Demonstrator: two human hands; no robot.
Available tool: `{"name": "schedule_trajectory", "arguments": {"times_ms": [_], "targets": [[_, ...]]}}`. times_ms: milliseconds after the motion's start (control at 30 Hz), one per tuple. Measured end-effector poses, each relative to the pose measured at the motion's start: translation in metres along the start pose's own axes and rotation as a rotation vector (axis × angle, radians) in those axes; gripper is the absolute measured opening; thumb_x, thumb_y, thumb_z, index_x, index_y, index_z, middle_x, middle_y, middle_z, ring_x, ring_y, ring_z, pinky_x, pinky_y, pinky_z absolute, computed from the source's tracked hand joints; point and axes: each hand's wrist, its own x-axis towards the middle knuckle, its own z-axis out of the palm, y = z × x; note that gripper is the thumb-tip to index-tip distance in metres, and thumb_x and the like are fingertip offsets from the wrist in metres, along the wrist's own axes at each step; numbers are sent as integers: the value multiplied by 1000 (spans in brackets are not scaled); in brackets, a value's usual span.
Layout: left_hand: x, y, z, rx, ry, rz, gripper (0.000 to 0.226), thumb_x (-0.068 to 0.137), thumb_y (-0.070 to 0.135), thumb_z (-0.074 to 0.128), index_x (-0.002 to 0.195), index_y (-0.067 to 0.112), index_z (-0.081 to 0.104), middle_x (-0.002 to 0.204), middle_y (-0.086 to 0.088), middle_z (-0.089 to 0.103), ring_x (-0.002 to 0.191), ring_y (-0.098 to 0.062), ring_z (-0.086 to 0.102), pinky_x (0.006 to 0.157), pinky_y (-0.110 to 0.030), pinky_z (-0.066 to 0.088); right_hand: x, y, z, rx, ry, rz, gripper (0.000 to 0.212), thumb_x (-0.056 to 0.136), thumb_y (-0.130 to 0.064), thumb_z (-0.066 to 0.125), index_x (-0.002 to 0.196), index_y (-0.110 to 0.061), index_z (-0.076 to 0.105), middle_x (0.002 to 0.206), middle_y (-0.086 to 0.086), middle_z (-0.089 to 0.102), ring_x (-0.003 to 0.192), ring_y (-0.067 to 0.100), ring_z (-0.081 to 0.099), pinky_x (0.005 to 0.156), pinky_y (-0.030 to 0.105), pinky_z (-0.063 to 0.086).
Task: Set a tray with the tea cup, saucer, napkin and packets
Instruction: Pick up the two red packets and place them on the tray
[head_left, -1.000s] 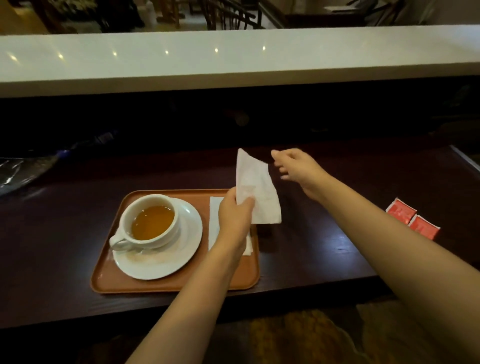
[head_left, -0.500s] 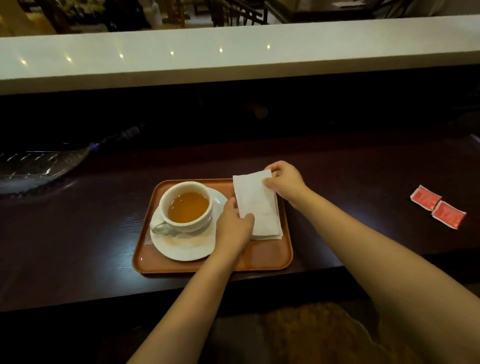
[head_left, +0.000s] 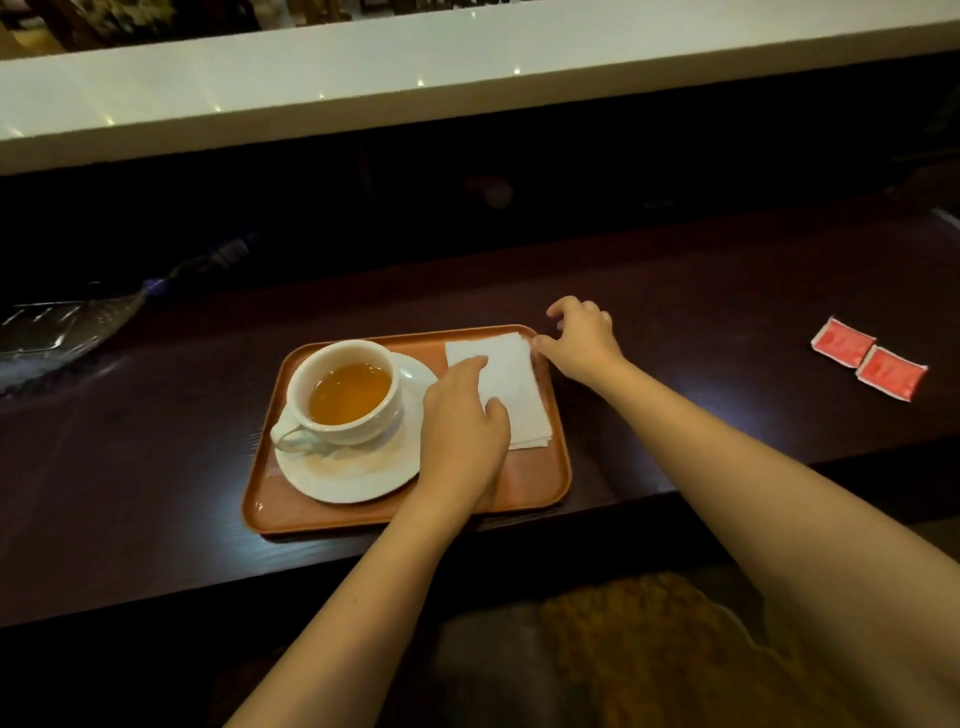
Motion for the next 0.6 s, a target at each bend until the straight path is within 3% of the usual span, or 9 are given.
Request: {"name": "schedule_trajectory", "arguments": {"times_ms": [133, 267, 500, 600], "targets": [[6, 25, 22, 19, -34, 205, 44, 89, 9, 44, 131, 20, 45, 134, -2, 54, 125, -18, 42, 94, -16, 27, -9, 37, -34, -37, -36, -24, 53, 82, -34, 62, 126, -11, 46, 127, 15, 49, 120, 33, 37, 100, 42, 37], [9, 65, 60, 46, -130, 283, 47, 87, 11, 48, 133, 18, 43, 134, -5, 53, 128, -21, 39, 102, -27, 30, -21, 88, -80, -102, -29, -9, 57, 81, -38, 62, 128, -13, 43, 132, 12, 47, 123, 32, 34, 101, 43, 34], [14, 142, 148, 78, -261, 488, 48, 86, 16, 51, 133, 19, 43, 138, -3, 49, 131, -17, 34, 104, -30, 32, -36, 196, -171, -216, 91, 92, 62, 77, -42, 66, 129, -15, 45, 132, 12, 47, 123, 34, 34, 102, 43, 30], [18, 169, 188, 110, -357, 596, 52, 84, 19, 55, 134, 19, 41, 140, -4, 47, 132, -19, 32, 105, -33, 31, -41, 238, -199, -270, 101, 162, 74, 69, -50, 69, 131, -17, 42, 132, 12, 44, 122, 34, 33, 98, 44, 30]]}}
